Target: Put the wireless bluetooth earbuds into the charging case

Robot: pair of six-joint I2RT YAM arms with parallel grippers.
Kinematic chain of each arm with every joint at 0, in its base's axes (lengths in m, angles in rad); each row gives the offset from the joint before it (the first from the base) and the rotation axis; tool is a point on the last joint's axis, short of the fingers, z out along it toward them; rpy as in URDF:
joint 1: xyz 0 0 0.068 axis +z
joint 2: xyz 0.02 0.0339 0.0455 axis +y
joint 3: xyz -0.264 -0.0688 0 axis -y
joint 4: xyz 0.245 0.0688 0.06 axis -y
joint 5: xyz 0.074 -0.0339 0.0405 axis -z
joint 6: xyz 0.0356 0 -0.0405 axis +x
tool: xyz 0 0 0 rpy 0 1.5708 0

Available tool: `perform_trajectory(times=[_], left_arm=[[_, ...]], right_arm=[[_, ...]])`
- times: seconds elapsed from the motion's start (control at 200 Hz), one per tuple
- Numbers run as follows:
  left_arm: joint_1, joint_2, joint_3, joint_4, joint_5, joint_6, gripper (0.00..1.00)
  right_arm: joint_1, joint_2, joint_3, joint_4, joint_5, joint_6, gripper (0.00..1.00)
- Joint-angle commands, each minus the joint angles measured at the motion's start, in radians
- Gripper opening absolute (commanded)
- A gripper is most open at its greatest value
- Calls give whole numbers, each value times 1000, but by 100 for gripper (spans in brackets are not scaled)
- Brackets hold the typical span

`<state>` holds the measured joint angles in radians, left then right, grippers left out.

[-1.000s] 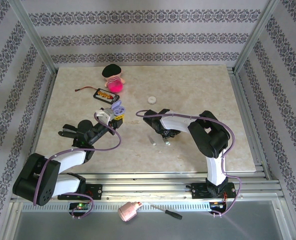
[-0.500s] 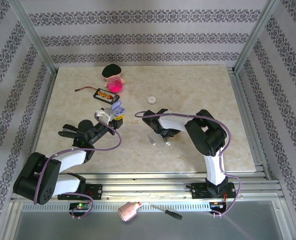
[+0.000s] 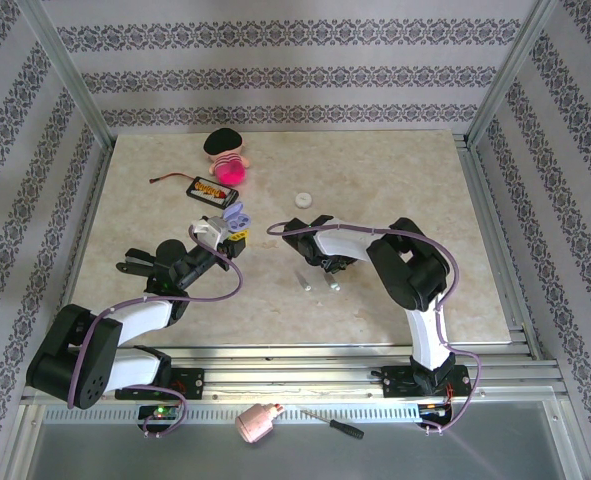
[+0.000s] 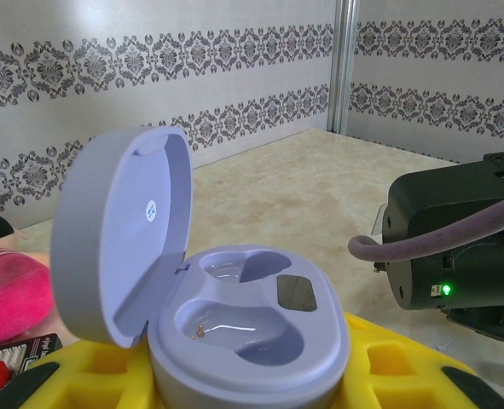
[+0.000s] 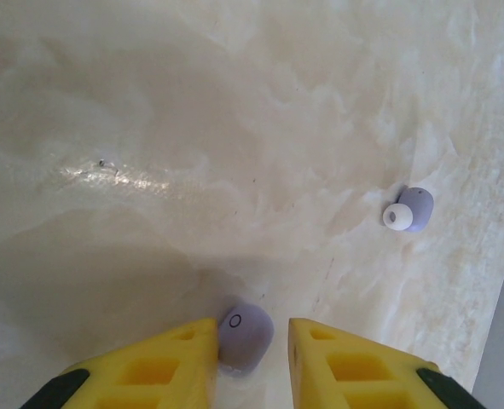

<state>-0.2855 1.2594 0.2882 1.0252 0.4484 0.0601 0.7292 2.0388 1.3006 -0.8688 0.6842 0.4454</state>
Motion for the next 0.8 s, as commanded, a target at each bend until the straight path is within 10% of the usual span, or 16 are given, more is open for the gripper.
perform_trajectory(times=[0.0, 0.794], left_arm=[[15, 3, -9, 42, 20, -11, 22], [15, 8, -8, 47, 21, -11, 22]], right_arm=[[3, 20, 17, -27, 27, -7, 28], [-19, 38, 12, -80, -12, 31, 28]])
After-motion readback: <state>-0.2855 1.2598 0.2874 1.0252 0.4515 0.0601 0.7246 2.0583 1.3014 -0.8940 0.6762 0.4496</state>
